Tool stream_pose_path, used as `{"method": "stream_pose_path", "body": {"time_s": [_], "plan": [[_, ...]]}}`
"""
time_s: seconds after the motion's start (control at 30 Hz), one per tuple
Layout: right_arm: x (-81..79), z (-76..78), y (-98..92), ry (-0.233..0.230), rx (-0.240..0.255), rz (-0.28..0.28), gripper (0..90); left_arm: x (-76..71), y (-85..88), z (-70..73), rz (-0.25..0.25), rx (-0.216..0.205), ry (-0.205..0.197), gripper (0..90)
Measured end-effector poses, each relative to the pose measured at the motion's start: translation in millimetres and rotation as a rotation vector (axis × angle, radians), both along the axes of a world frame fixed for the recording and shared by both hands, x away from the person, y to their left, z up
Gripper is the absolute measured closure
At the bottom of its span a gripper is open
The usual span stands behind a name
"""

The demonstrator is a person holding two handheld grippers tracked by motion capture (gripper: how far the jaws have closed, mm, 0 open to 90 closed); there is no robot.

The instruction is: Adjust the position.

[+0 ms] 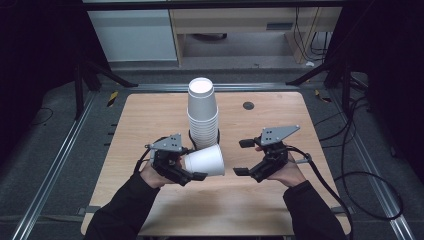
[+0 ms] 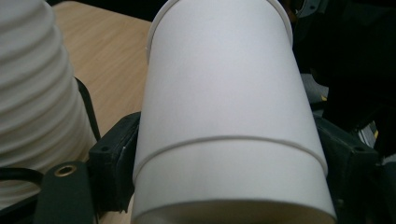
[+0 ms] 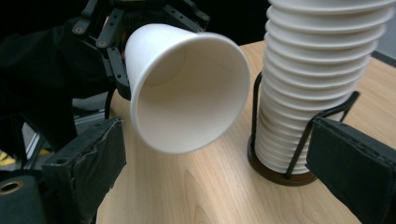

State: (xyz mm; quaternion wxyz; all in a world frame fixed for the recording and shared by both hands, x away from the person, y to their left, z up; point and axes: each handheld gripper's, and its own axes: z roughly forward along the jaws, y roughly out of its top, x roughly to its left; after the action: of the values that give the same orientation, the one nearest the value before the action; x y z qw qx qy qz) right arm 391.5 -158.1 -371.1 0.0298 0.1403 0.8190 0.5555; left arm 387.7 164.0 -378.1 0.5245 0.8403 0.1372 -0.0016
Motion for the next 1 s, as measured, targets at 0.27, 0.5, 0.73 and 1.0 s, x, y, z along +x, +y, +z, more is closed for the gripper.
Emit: {"method": "stream_pose_path", "body": {"time_s": [0.27,0.5,0.73,1.0], "plan": [[-4.7,-3.7,-9.5,0.003,0.028,-0.023,4.5,-0.6,4.5,2.5,0.021,-0.124,-0.009,19.9],[-7.4,-3.2,-4.2,0.002,0.05,-0.004,4.2,-3.1,-4.3,0.5,-0.022,-0.183,-0.024,19.9],[-11.0,0.8,-0.2,-0.001,0.075,0.03,3.9,-3.7,-13.5,-1.3,-0.069,-0.206,-0.03,19.9],[-13.7,3.6,7.5,-0.002,0.085,0.065,3.2,-5.5,-17.2,-1.4,-0.118,-0.224,-0.038,20.0]]}}
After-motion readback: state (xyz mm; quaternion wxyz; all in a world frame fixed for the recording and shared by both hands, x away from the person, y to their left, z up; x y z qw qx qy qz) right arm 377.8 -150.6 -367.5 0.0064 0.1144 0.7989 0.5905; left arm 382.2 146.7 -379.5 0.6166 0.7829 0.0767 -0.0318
